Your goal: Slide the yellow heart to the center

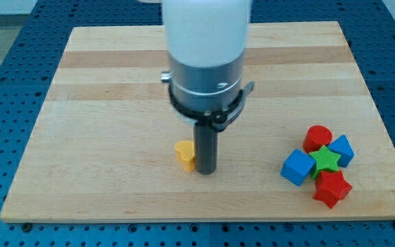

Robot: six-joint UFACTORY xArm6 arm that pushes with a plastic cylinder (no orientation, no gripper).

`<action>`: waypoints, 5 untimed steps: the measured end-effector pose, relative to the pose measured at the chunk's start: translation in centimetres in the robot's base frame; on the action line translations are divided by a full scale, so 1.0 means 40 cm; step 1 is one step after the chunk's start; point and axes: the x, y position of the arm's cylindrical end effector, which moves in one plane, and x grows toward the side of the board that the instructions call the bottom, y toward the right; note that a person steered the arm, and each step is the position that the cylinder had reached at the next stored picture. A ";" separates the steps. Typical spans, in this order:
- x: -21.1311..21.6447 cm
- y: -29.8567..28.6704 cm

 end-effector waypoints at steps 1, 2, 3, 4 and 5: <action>-0.042 -0.169; -0.157 -0.329; -0.152 -0.264; -0.014 -0.272; -0.029 -0.243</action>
